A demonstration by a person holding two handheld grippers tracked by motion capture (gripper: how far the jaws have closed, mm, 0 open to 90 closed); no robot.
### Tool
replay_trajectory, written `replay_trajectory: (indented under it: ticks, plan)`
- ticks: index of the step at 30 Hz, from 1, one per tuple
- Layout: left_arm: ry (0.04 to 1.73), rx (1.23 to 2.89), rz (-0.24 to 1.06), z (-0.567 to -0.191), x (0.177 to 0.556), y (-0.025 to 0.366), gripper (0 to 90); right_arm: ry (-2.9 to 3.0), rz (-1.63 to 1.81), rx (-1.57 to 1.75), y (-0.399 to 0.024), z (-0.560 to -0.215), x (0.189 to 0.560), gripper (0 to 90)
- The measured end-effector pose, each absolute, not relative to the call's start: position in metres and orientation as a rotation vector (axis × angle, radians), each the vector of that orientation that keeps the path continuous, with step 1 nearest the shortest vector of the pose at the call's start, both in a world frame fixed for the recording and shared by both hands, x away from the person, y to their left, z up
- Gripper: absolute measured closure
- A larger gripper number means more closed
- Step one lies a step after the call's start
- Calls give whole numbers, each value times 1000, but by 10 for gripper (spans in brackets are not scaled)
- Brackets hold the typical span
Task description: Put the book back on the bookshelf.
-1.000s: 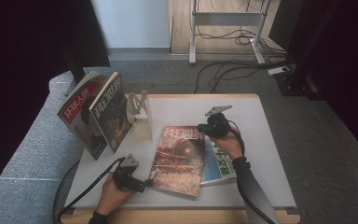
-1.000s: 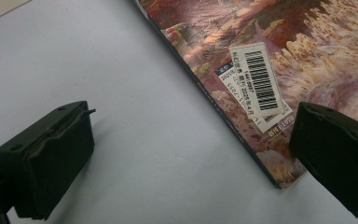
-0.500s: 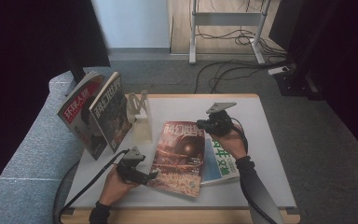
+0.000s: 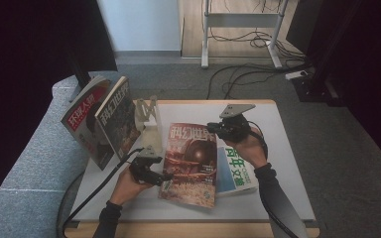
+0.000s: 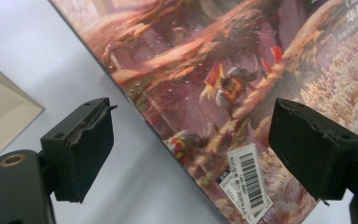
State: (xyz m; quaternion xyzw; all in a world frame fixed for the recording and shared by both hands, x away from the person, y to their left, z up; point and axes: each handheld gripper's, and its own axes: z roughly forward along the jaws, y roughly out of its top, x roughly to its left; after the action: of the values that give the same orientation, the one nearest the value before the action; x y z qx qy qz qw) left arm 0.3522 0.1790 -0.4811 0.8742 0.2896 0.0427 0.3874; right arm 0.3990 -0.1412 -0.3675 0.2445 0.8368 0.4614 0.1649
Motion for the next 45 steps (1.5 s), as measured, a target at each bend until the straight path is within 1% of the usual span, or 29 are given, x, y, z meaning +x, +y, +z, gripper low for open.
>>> replay_trajectory:
  ticks: [4, 6, 9, 15, 17, 20, 24, 28, 36, 37, 38, 42, 44, 45]
  plan:
    - [708, 2252, 75, -486, 354, 178, 161, 2385, 1330, 673, -141, -362, 395, 830]
    - [668, 2262, 45, -486, 353, 177, 222, 2388, 1334, 658, -141, -360, 394, 829]
    - [651, 2285, 56, -486, 352, 177, 303, 2386, 1339, 644, -140, -358, 392, 829]
    - [621, 2313, 64, -481, 351, 180, 394, 2389, 1354, 618, -139, -354, 390, 829]
    - [596, 2358, 68, -477, 349, 179, 428, 2391, 1362, 612, -139, -353, 390, 829]
    - [570, 2430, 79, -470, 348, 175, 444, 2393, 1364, 600, -137, -351, 389, 830]
    - [561, 2483, 58, -462, 349, 173, 502, 2387, 1379, 583, -136, -348, 386, 830]
    - [566, 2480, 17, -457, 349, 174, 589, 2383, 1395, 579, -137, -345, 385, 832]
    - [616, 2469, -30, -454, 352, 175, 665, 2381, 1409, 573, -139, -341, 383, 832]
    - [603, 2476, 0, -453, 352, 176, 709, 2380, 1412, 572, -139, -341, 383, 832]
    - [605, 2470, -14, -452, 352, 176, 741, 2378, 1413, 573, -139, -341, 383, 832]
    - [558, 2475, -62, -455, 349, 172, 752, 2382, 1432, 571, -138, -341, 383, 833]
    - [564, 2465, -66, -459, 350, 169, 730, 2388, 1422, 562, -137, -342, 383, 833]
    - [568, 2448, -62, -461, 350, 168, 704, 2388, 1420, 564, -137, -342, 383, 833]
